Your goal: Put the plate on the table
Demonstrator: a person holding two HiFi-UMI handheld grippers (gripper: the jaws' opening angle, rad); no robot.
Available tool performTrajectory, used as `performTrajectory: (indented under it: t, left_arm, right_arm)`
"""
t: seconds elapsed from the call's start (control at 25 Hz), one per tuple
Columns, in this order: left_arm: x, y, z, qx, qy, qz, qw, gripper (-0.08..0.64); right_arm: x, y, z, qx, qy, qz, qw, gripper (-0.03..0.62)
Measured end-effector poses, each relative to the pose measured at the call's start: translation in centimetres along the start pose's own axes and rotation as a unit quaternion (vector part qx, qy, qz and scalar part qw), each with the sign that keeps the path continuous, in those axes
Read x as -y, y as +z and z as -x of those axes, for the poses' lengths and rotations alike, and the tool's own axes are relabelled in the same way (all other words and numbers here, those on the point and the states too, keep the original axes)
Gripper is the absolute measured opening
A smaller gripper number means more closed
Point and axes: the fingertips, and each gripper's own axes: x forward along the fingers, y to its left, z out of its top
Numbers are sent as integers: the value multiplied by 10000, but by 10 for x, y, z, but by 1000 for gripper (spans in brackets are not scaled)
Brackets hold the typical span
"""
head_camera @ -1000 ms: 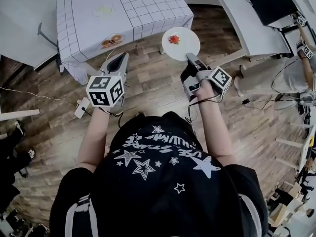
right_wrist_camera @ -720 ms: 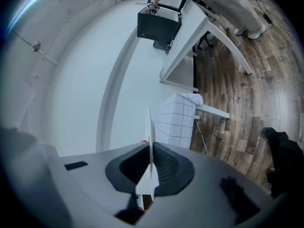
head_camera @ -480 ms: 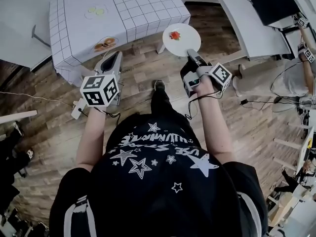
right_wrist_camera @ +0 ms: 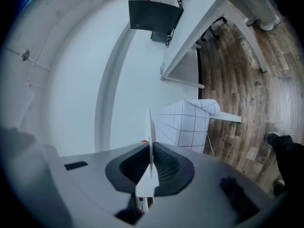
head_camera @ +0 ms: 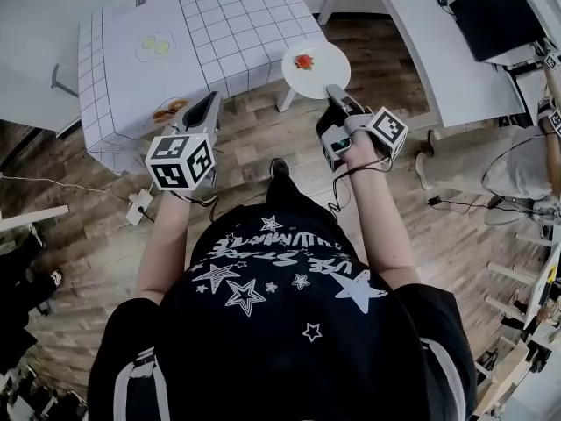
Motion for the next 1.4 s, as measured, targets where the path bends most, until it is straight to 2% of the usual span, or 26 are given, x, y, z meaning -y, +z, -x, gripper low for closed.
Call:
performTrajectory:
  t: [0.16, 0.24, 0.32, 0.4, 0.44, 0.56, 0.84, 1.16, 1.4]
  left_arm:
    - [6, -57, 67, 42, -70, -117, 9999, 9]
    - [16, -67, 86, 487, -414, -256, 9976, 9]
    - [35, -52, 88, 1171, -967, -473, 9873, 9]
    - [46, -49, 105, 1544, -1263, -593, 9781, 9]
    - [46, -55, 117, 1567, -1278, -600, 9775, 9]
    - [45, -63, 127, 1499, -1194, -584, 9797, 9]
    - [51, -46, 97, 1480, -915, -498, 9835, 9]
    - [48, -45, 68, 1419, -541, -245, 9881, 9]
    - [47, -50, 63, 1314, -362, -172, 9905, 9]
  right_arm:
    - [35, -71, 53, 0, 29, 3, 10000, 23]
    - [22, -80, 81, 328, 349, 431, 9979, 23]
    - [-17, -64, 110, 891, 831, 1083, 9866, 23]
    - [-29, -83, 135, 1072, 1096, 1315, 9794, 23]
    - [-26, -98, 141, 1038, 1154, 1294, 9794, 23]
    - [-17, -109, 141, 947, 1005, 1246, 9826, 23]
    - [-21, -77, 101, 513, 990, 1272, 9856, 23]
    - [-15, -59, 63, -18, 858, 1372, 9868, 23]
    - [-5, -49, 41, -204, 676, 1314, 9888, 23]
